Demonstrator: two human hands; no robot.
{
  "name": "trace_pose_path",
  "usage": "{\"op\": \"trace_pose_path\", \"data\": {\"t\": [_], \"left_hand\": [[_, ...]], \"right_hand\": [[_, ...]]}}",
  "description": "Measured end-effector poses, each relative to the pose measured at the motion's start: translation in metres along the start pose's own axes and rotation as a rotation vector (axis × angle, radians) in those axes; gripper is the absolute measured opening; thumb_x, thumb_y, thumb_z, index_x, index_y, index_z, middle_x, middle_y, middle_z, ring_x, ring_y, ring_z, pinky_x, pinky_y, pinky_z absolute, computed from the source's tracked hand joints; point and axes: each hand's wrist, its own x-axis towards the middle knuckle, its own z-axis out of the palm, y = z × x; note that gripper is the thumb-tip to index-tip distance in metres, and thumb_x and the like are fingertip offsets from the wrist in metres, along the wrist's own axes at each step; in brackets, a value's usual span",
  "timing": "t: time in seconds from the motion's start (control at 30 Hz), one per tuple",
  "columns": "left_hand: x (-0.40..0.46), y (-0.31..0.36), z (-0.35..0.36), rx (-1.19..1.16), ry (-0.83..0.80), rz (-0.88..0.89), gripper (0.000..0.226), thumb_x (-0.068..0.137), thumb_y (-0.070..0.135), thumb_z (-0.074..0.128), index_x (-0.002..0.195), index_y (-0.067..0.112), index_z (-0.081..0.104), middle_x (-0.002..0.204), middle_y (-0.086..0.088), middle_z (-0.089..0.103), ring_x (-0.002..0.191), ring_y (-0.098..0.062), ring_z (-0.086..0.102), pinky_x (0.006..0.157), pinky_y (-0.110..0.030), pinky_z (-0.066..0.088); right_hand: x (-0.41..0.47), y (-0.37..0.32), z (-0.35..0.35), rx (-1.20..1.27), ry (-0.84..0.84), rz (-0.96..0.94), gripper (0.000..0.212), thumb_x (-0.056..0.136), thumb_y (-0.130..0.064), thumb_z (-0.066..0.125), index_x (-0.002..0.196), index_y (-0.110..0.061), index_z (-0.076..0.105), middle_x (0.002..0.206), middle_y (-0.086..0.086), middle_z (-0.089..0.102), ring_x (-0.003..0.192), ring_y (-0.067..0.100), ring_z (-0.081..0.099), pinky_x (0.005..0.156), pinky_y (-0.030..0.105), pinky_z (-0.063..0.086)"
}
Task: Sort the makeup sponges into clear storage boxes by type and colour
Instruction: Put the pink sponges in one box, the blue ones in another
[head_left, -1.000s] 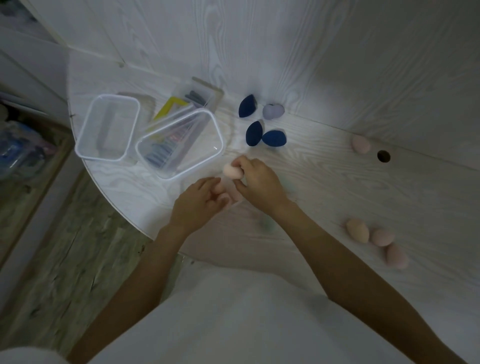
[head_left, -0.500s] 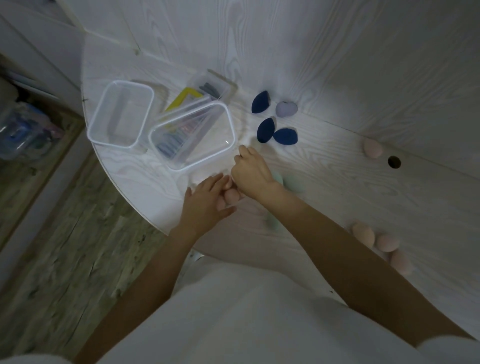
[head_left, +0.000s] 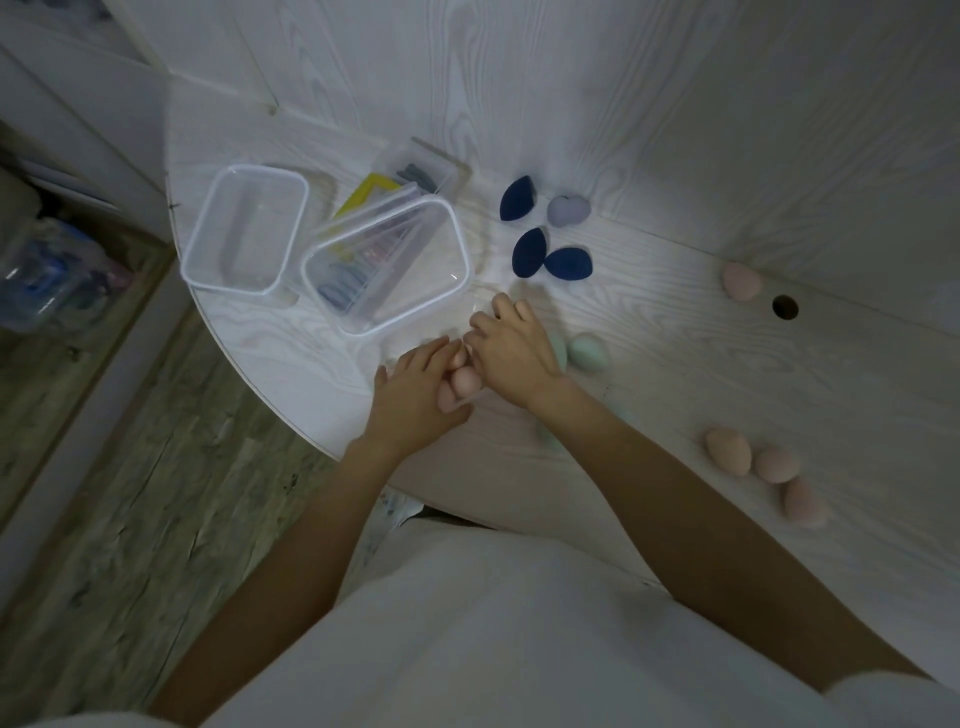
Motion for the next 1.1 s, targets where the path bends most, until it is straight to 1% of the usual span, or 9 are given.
{"op": "trace_pose_path", "data": {"t": [0.07, 0.17, 0.3, 0.43, 0.63, 0.7, 0.83, 1.0, 1.1], "left_hand": [[-0.001, 0.002, 0.000, -0.001, 0.021, -0.005, 0.082, 0.076, 0.051, 0.066, 0.144, 0.025, 0.029, 0.151, 0.006, 0.029, 0.136, -0.020, 0.029, 0.106, -0.058, 0.023], [-0.003, 0.006, 0.001, -0.014, 0.056, -0.024, 0.084, 0.075, 0.054, 0.067, 0.144, 0.024, 0.029, 0.149, 0.005, 0.033, 0.135, -0.020, 0.030, 0.107, -0.059, 0.021], [-0.006, 0.006, 0.007, 0.071, 0.045, 0.004, 0.079, 0.078, 0.055, 0.063, 0.144, 0.027, 0.031, 0.151, 0.003, 0.029, 0.137, -0.022, 0.027, 0.106, -0.059, 0.022], [-0.008, 0.009, 0.010, 0.132, 0.040, 0.033, 0.074, 0.081, 0.046, 0.064, 0.144, 0.026, 0.032, 0.152, 0.001, 0.029, 0.136, -0.025, 0.029, 0.103, -0.059, 0.028], [-0.014, 0.019, 0.012, 0.116, 0.006, 0.071, 0.072, 0.081, 0.047, 0.064, 0.143, 0.024, 0.035, 0.149, 0.000, 0.035, 0.134, -0.026, 0.035, 0.101, -0.056, 0.033], [-0.019, 0.021, 0.012, 0.102, 0.010, 0.068, 0.075, 0.081, 0.047, 0.064, 0.143, 0.021, 0.033, 0.149, -0.001, 0.035, 0.134, -0.026, 0.034, 0.102, -0.055, 0.032], [-0.019, 0.019, 0.008, 0.069, -0.025, 0.041, 0.086, 0.076, 0.058, 0.064, 0.145, 0.020, 0.028, 0.148, -0.002, 0.036, 0.132, -0.026, 0.035, 0.100, -0.053, 0.034], [-0.008, 0.020, 0.002, 0.029, -0.072, -0.001, 0.104, 0.059, 0.081, 0.045, 0.144, 0.024, 0.026, 0.144, 0.002, 0.039, 0.129, -0.025, 0.037, 0.098, -0.050, 0.038], [-0.002, 0.016, 0.003, 0.038, -0.064, 0.024, 0.104, 0.056, 0.083, 0.044, 0.141, 0.023, 0.031, 0.139, 0.002, 0.044, 0.125, -0.024, 0.041, 0.097, -0.047, 0.040]], "right_hand": [[-0.001, -0.001, -0.002, 0.062, -0.011, 0.015, 0.020, 0.084, -0.026, 0.054, 0.078, -0.019, 0.072, 0.098, -0.005, 0.065, 0.089, 0.023, 0.050, 0.076, 0.034, 0.035], [-0.013, 0.004, -0.010, 0.300, -0.020, 0.076, 0.029, 0.090, -0.028, 0.046, 0.111, -0.022, 0.065, 0.138, -0.004, 0.048, 0.112, 0.024, 0.042, 0.087, 0.035, 0.028], [-0.062, 0.015, -0.020, 0.504, 0.210, 0.314, 0.031, 0.087, -0.023, 0.045, 0.108, -0.016, 0.067, 0.116, 0.002, 0.064, 0.104, 0.025, 0.054, 0.086, 0.037, 0.039], [-0.144, 0.040, -0.016, 0.446, 0.299, 0.606, 0.024, 0.083, -0.014, 0.051, 0.099, -0.011, 0.069, 0.089, 0.008, 0.071, 0.082, 0.030, 0.061, 0.074, 0.038, 0.044], [-0.224, 0.074, 0.003, 0.120, -0.154, 0.959, 0.051, 0.081, -0.011, 0.058, 0.130, -0.006, 0.047, 0.131, 0.023, 0.046, 0.119, 0.042, 0.036, 0.095, 0.049, 0.029], [-0.234, 0.083, 0.007, 0.064, -0.243, 0.970, 0.054, 0.083, -0.009, 0.054, 0.135, -0.007, 0.039, 0.129, 0.023, 0.045, 0.122, 0.042, 0.032, 0.096, 0.047, 0.024], [-0.238, 0.092, 0.009, 0.111, -0.087, 0.836, 0.046, 0.076, 0.007, 0.058, 0.121, -0.005, 0.055, 0.105, 0.021, 0.063, 0.104, 0.043, 0.050, 0.086, 0.048, 0.038], [-0.197, 0.069, -0.024, 0.636, 0.180, 0.770, 0.044, 0.077, -0.004, 0.065, 0.117, -0.008, 0.047, 0.112, 0.007, 0.056, 0.084, 0.022, 0.055, 0.068, 0.030, 0.041], [-0.143, 0.052, -0.035, 0.836, 0.218, 0.713, 0.045, 0.076, -0.011, 0.070, 0.113, -0.010, 0.045, 0.110, 0.005, 0.056, 0.088, 0.020, 0.056, 0.071, 0.036, 0.049]]}}
